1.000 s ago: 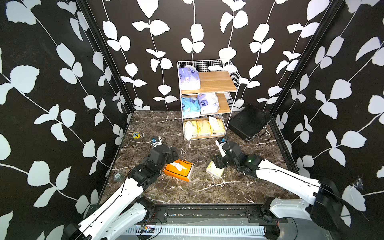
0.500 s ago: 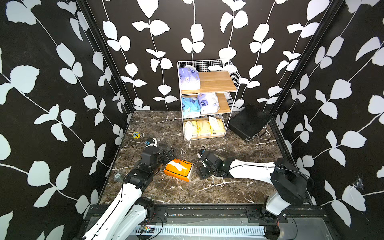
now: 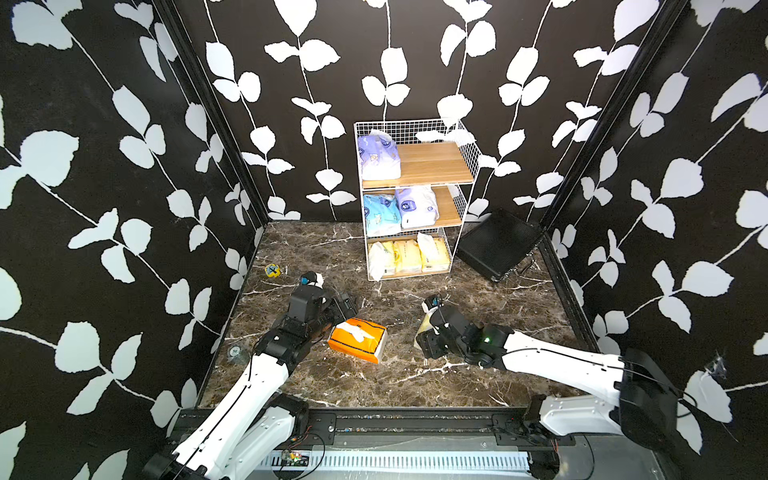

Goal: Remove the tissue boxes from the shelf
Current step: Adjust the box of tissues at the center of the board, then pick up a box of tissues from the shelf.

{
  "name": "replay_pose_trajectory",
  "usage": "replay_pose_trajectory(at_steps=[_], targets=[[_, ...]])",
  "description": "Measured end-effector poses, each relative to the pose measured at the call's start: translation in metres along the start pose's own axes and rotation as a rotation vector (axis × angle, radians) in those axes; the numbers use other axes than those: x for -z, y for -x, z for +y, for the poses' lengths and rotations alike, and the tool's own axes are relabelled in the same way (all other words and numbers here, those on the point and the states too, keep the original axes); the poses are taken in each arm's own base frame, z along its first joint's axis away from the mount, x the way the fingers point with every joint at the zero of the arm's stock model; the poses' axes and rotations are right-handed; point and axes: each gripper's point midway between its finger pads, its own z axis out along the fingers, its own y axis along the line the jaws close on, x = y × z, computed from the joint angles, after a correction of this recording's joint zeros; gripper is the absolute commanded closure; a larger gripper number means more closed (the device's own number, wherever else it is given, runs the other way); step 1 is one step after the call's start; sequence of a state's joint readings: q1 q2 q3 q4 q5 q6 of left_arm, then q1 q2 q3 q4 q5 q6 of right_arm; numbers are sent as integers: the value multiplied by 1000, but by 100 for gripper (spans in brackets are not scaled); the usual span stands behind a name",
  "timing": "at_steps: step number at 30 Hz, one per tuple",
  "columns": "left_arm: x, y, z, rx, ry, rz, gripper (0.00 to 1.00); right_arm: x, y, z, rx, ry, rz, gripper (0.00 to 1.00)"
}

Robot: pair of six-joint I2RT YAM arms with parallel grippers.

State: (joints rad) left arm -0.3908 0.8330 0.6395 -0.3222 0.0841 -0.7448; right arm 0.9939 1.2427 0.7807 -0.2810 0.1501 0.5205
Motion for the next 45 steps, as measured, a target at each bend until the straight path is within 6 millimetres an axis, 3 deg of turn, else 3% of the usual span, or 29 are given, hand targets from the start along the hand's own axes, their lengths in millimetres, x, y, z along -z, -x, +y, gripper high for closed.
replay_pose_trajectory(at_steps=[8,12,15,20,24,28,34,37,41,45], targets=[[6,-3,-17,-17,-49,71,1,36,65,34,-44,149,-174,24],[22,4,-29,-43,-80,62,1,62,113,61,-46,243,-266,24],[44,20,-44,-96,-88,43,1,79,142,73,-39,289,-322,24],[89,50,-68,-199,-102,-30,1,88,180,77,-25,313,-362,24],[118,58,-72,-266,-88,-65,1,96,212,71,-19,308,-403,24],[134,59,-66,-305,-72,-111,1,116,248,58,-10,268,-462,24],[121,73,-81,-345,-86,-106,1,156,304,12,-53,168,-577,23],[106,84,-92,-366,-96,-96,1,160,329,-4,-57,150,-614,22],[88,85,-92,-392,-95,-88,1,142,359,0,-14,162,-602,22],[89,87,-93,-436,-100,-108,1,113,381,5,21,200,-577,22]])
